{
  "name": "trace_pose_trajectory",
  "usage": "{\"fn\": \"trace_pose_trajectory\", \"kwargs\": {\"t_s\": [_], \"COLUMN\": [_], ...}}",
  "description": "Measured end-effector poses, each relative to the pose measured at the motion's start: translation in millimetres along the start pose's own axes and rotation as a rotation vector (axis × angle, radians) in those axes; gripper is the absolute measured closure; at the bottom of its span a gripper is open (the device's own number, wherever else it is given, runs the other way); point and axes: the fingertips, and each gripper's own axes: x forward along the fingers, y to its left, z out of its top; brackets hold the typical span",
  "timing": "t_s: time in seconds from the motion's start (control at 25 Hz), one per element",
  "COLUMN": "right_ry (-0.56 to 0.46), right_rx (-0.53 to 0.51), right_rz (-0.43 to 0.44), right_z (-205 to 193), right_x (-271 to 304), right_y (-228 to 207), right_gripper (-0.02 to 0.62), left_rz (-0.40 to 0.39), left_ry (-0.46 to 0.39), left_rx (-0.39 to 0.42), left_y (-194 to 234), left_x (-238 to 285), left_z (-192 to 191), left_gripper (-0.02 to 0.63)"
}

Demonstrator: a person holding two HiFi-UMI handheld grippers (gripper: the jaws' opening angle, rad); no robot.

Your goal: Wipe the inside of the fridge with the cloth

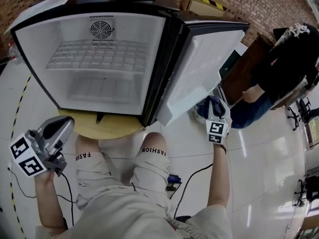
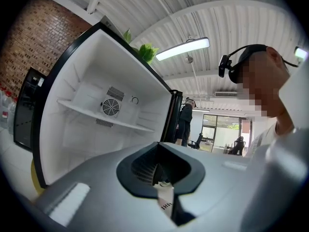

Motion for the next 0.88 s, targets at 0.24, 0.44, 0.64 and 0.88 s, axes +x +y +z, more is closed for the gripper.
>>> {"fn": "trace_pose_trajectory", "kwargs": {"t_s": [0.24, 0.44, 0.64, 0.88], "right_ry": [-0.035, -0.245, -0.349, -0.463], "right_rx": [0.060, 0.095, 0.185, 0.196], "right_rz": [0.070, 0.151, 0.288, 0.504], "right_z": [35, 150, 228, 294], "right_x": [-99, -176, -216, -226], "right_y": [-3, 30, 69, 142], "right_gripper": [0.476, 0.476, 0.476, 0.476], "left_rz": [-0.032, -0.086, -0.075, -0.062], "left_ry": [-0.007, 0.018, -0.020, -0.113], "left_rx": [-0.027, -0.027, -0.002, 0.035], "left_y": [-2, -11, -17, -10], "left_x": [2, 12, 17, -7], "left_z": [0, -11, -10, 5], "left_gripper": [0.606, 0.606, 0.606, 0.606]}}
